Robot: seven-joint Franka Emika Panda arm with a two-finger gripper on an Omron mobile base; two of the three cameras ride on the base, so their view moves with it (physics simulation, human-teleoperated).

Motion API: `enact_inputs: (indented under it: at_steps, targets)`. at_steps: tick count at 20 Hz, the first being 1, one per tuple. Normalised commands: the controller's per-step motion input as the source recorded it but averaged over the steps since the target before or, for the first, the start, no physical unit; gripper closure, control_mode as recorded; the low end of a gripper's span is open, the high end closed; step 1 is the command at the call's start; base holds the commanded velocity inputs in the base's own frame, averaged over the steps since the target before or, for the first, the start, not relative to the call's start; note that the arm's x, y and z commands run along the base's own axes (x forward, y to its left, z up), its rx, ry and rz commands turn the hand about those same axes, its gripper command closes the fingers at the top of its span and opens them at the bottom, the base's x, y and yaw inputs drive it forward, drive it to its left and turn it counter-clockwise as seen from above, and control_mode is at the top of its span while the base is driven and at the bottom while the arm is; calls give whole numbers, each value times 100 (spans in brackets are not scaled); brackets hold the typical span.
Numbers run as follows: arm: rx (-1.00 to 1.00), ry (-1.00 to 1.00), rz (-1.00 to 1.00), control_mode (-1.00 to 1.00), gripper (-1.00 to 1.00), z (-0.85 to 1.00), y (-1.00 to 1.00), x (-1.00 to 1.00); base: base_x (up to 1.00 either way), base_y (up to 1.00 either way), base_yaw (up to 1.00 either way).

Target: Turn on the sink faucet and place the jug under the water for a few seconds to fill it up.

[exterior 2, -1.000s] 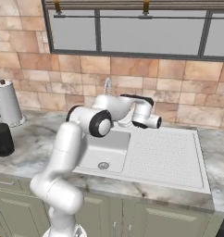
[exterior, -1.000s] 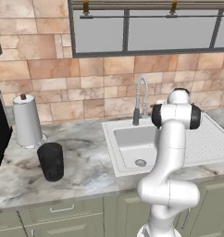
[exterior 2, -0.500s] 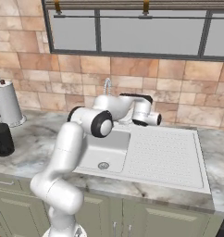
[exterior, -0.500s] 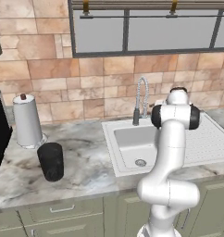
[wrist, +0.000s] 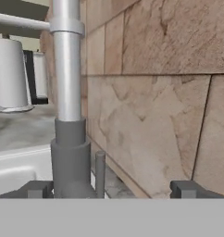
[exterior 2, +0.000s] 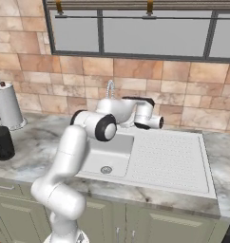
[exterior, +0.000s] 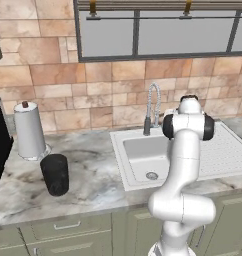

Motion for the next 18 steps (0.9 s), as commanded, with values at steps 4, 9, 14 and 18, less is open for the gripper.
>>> enact_inputs:
  at_steps: [4,9,14,18]
  targets:
    - [1,0,0,-100,-100,-19,10,9,0,0,0]
    - [5,0,0,-100,-100,-4,5,17,0,0,0]
    - [4,0,0,-100,100,0,4,32,0,0,0]
    - [4,0,0,-100,100,0,0,32,0,0,0]
